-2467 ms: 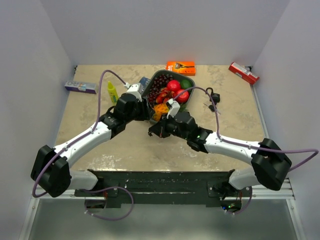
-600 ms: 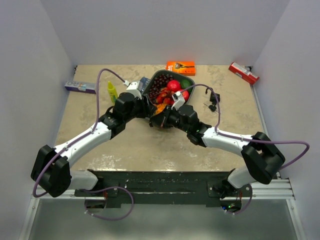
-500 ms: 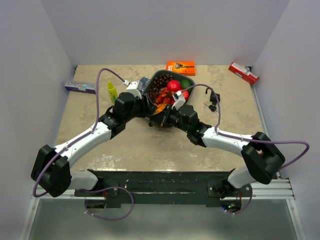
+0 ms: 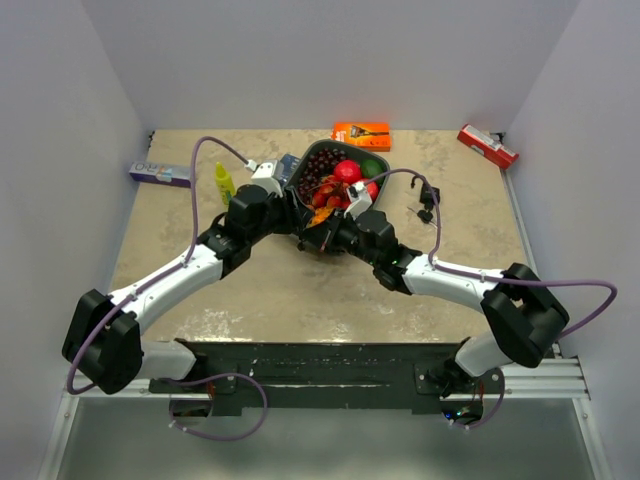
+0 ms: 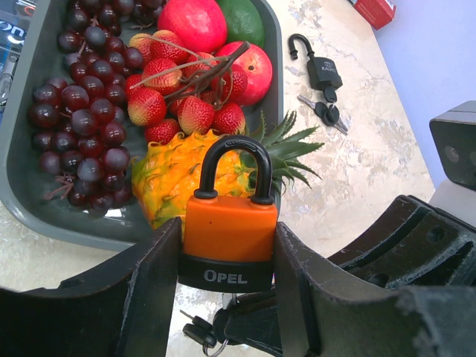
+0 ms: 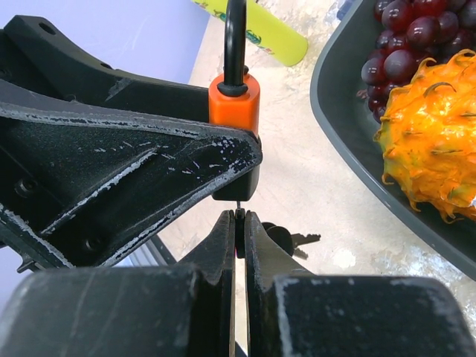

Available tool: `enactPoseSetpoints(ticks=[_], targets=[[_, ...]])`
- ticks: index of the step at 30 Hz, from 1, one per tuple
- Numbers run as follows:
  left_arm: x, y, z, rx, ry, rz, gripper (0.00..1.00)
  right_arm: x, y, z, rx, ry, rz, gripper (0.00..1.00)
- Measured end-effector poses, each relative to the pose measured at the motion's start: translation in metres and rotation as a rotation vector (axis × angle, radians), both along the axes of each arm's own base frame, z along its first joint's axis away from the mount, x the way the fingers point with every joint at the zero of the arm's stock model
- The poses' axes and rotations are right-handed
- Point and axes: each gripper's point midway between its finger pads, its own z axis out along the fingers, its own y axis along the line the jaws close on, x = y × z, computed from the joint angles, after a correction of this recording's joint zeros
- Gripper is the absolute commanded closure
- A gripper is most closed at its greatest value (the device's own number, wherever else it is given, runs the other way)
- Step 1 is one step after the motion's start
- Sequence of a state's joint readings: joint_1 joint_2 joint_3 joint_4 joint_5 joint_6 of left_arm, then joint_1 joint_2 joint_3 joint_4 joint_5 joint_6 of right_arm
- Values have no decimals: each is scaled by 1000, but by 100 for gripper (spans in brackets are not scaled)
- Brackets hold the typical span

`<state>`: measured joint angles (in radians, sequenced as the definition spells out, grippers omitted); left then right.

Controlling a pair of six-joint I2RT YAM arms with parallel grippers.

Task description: Unlock with the key

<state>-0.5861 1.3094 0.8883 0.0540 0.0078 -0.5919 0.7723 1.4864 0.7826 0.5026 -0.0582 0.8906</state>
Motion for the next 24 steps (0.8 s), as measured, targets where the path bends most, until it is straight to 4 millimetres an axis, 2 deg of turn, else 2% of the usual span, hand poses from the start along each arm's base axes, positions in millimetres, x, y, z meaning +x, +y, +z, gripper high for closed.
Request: enactPoseSetpoints(ticks=[18,24], targets=[[7,-6,5,-40,-24,-2,100,14,-7,6,-47,-84,-65,100],[8,-15,7,-60,-35,-20,100,17,-15,10,-99,-131,-85,100]])
